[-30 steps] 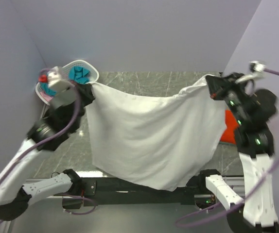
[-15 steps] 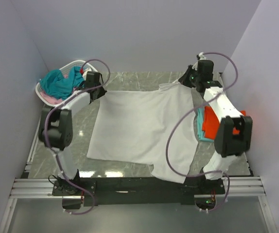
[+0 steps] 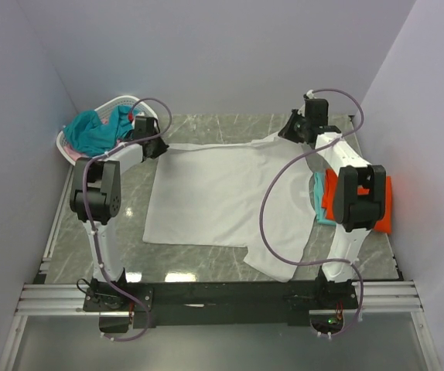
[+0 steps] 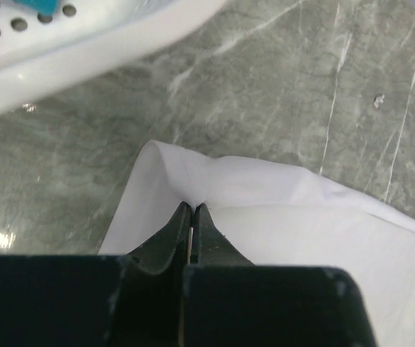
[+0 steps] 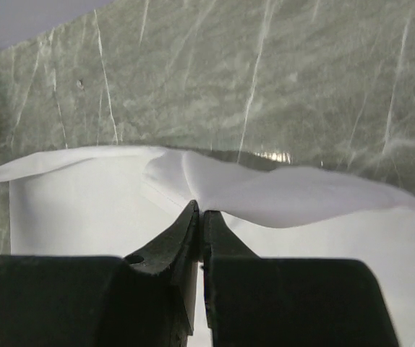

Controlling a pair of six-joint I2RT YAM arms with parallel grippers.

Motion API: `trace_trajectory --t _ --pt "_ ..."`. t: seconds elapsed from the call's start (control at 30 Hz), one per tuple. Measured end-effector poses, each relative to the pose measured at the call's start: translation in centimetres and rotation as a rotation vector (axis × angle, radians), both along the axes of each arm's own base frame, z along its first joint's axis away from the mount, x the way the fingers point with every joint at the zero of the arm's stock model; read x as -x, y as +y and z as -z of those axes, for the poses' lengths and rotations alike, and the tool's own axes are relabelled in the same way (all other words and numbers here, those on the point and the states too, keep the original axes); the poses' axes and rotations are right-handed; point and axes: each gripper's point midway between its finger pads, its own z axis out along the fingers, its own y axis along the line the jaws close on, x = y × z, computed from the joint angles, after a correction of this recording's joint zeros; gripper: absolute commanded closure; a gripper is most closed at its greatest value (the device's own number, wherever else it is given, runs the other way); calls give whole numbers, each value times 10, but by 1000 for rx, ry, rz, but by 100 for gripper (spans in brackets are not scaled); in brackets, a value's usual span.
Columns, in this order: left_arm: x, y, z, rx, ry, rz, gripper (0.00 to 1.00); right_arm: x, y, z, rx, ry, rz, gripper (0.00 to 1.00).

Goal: Fold and stack the t-shirts
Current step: Fold the tshirt

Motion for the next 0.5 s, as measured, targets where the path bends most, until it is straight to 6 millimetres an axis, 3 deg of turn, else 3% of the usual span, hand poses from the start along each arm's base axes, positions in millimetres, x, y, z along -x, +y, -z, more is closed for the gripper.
trace_trajectory --t 0.17,0.37,0.5 --pt "21 0 -10 10 -10 11 100 30 -2 2 1 41 1 100" --pt "45 0 -24 27 -33 27 100 81 -4 -5 -8 63 2 100" --pt "60 1 -24 29 -28 29 100 106 -5 -7 -15 68 5 100"
